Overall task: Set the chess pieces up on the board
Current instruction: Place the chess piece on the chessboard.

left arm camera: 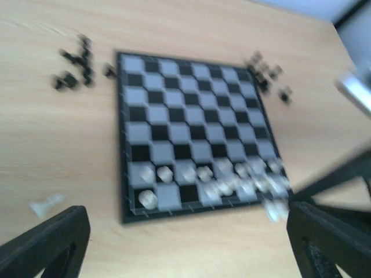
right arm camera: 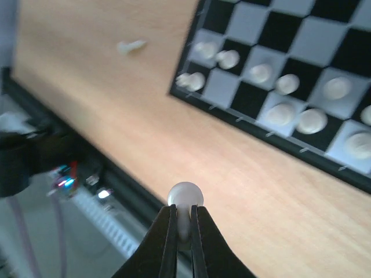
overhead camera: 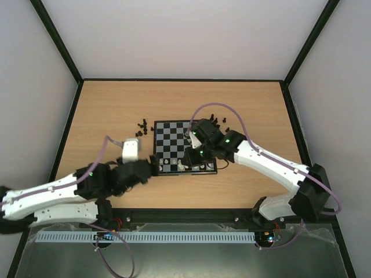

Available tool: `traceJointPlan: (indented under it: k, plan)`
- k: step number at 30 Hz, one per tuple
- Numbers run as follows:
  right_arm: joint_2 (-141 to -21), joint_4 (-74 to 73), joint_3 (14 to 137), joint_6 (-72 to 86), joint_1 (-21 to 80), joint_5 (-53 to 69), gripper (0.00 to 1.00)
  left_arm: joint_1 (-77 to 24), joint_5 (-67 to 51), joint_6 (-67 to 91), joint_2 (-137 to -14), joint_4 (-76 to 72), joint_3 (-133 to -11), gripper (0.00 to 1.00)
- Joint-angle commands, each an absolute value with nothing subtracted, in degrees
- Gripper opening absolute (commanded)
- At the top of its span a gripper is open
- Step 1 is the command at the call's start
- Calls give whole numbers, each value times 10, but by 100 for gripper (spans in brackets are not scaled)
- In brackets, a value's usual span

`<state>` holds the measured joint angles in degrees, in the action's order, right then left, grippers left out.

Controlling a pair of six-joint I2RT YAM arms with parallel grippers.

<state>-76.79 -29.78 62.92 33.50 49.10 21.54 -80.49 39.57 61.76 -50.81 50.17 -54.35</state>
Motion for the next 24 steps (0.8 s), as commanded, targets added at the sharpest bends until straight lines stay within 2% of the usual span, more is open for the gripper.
traceJointPlan:
  k: [1, 5, 7, 12, 24]
  plan:
    - [-822, -379, 680, 342, 527, 17, 1, -626, 353, 586, -436, 443, -503, 99]
    - [-877, -405, 723, 350, 546, -49, 1, -452, 176, 492, -447, 359, -478, 99]
    - [-900, -412, 744, 352, 552, -57, 1, -403, 120, 465, -476, 345, -475, 99]
    - [-971, -448, 812, 358, 584, -101, 1, -361, 82, 459, -471, 309, -444, 99]
    - [-1113, -498, 930, 351, 627, -128, 1, -304, 76, 440, -439, 317, -428, 99]
